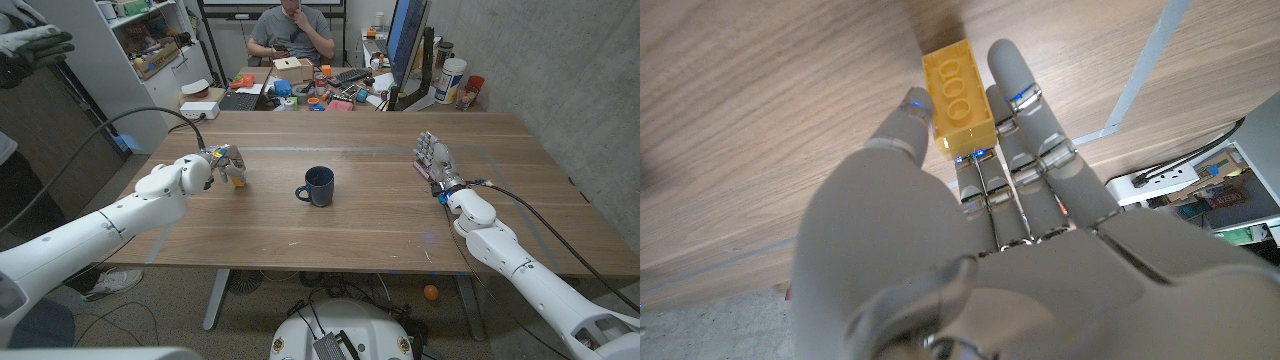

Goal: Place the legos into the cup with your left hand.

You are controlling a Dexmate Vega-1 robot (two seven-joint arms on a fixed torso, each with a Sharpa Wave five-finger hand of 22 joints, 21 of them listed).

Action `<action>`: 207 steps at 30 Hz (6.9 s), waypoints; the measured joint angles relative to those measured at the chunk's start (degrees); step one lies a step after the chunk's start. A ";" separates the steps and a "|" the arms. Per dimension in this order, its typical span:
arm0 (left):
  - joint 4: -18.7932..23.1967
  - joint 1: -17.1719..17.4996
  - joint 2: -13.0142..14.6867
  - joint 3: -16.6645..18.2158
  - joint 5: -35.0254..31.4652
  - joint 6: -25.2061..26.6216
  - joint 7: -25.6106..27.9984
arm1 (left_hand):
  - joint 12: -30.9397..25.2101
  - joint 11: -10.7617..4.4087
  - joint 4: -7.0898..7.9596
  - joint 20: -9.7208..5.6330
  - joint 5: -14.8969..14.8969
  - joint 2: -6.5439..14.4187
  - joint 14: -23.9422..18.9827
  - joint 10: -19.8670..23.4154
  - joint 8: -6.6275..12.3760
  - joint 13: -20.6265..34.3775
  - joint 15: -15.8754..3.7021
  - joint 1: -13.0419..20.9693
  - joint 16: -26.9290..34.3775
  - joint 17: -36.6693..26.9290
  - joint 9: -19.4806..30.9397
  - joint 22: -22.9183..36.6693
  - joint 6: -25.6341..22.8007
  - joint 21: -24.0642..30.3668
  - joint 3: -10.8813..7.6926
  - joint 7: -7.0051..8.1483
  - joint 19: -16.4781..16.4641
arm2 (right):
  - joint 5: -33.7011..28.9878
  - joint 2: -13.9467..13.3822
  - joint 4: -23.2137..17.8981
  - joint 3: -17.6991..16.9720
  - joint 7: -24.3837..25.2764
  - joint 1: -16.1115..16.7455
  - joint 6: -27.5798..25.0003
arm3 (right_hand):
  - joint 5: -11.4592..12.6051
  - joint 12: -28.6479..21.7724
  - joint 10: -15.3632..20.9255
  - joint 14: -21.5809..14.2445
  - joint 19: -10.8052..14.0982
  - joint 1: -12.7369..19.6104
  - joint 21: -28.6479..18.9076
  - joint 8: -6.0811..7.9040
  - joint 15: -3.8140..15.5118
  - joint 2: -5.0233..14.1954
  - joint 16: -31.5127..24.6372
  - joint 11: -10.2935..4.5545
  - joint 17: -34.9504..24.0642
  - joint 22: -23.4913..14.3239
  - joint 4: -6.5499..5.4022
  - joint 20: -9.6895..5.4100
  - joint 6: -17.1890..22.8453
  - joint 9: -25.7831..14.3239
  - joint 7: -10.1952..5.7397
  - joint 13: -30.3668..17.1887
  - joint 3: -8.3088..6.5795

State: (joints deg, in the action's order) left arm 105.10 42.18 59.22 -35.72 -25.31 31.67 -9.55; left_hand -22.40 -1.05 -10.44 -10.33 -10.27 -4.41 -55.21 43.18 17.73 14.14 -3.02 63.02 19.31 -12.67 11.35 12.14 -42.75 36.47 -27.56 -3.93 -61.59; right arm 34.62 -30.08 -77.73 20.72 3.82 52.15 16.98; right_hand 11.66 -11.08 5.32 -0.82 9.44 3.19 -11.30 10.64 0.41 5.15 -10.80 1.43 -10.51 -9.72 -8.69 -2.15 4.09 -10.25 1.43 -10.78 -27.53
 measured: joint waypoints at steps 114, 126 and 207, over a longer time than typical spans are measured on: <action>15.98 -11.31 -4.92 2.89 -4.95 -22.03 -16.60 | 1.60 -1.20 1.05 1.05 0.30 -0.77 -0.95 2.67 -1.39 0.90 -0.07 3.91 0.38 0.16 0.52 1.85 -4.97 7.85 5.30 2.92 1.05 | -0.25 -1.83 3.40 0.65 -4.34 -0.04 1.43 | 0.23 0.00 0.00 0.01 -0.49 0.00 0.00 0.00 0.00 0.00 0.00 0.00 0.12 0.00 0.24 -0.11 0.00 0.00 0.00 0.00 0.24; 18.14 -11.86 -5.45 3.17 -3.28 -25.49 -20.27 | 1.61 -1.31 1.23 1.25 0.31 -0.76 -0.95 2.78 -1.83 1.01 -0.07 3.93 0.39 0.16 0.54 1.84 -5.28 8.46 5.56 3.23 1.25 | -0.25 -1.97 2.98 0.53 -4.22 0.39 1.67 | 0.23 0.00 0.00 0.01 -0.49 0.00 0.00 0.00 0.00 0.00 0.00 0.00 0.12 0.00 0.24 -0.11 0.00 0.00 0.00 0.00 0.24; 9.36 -18.22 -11.83 -6.24 -9.33 -29.08 -33.89 | 2.62 -2.55 1.59 2.76 0.46 0.85 -2.20 5.24 -2.49 1.73 0.11 5.30 -0.13 0.53 0.50 1.69 -8.36 12.86 7.44 4.24 2.80 | 0.10 -0.99 6.62 0.55 -4.73 -0.99 1.96 | 0.23 0.00 0.00 0.01 -0.59 0.00 0.00 0.00 0.00 0.00 0.00 0.00 0.11 0.00 0.24 -0.01 0.00 0.00 0.00 0.00 0.24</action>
State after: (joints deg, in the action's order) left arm 114.46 23.95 47.40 -41.96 -34.64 2.60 -43.43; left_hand -19.78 -3.59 -8.84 -7.57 -9.81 -3.57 -57.41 48.41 15.24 15.87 -2.91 68.33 19.18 -12.15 11.84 13.83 -51.11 49.33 -20.12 0.30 -58.79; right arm 34.72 -31.07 -71.11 21.28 -0.91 51.16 18.94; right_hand 11.89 -11.08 5.32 -0.82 8.85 3.19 -11.30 10.64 0.41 5.15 -10.80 1.44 -10.41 -9.72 -8.45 -2.15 4.09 -10.25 1.43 -10.78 -27.29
